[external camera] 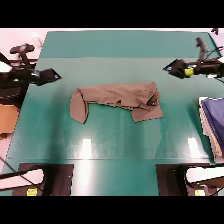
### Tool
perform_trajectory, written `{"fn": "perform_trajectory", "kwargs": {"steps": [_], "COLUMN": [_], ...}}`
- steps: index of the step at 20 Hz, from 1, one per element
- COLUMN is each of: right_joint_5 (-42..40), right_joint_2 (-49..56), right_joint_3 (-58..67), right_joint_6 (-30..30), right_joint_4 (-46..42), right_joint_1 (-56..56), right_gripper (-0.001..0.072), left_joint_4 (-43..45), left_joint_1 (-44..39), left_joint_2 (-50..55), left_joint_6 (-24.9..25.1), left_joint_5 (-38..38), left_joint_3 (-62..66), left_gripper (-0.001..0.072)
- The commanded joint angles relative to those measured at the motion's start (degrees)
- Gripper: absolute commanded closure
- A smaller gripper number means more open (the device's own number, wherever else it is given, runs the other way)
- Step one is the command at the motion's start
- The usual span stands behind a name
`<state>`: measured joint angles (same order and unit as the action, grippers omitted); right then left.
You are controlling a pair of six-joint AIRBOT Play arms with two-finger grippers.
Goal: Fold the shirts.
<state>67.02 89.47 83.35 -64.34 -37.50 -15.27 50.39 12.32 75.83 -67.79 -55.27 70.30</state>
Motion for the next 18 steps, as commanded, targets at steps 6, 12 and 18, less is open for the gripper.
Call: {"fn": "perform_trajectory", "kwargs": {"steps": [6,12,18], "right_joint_5": [2.4,1.7,0.9], "right_joint_2": [-4.3,-4.2,-4.2], "right_joint_3": [0.3,0.2,0.2], "right_joint_6": [0.3,0.3,0.3], "right_joint_4": [0.0,0.0,0.0], "right_joint_1": [-4.9,-1.1,2.2], "right_gripper": [0.0133,0.0134,0.0134], "left_joint_4": [-9.2,-17.9,-19.6], "left_joint_1": [2.8,2.6,-11.5], "left_joint_2": [-30.3,-34.2,-23.6], "left_joint_6": [-18.1,-19.2,-20.7], "left_joint_5": [-5.7,5.1,17.9], "left_joint_3": [-35.5,-52.1,-52.2], "left_gripper": [0.0024,0.0026,0.0025]}}
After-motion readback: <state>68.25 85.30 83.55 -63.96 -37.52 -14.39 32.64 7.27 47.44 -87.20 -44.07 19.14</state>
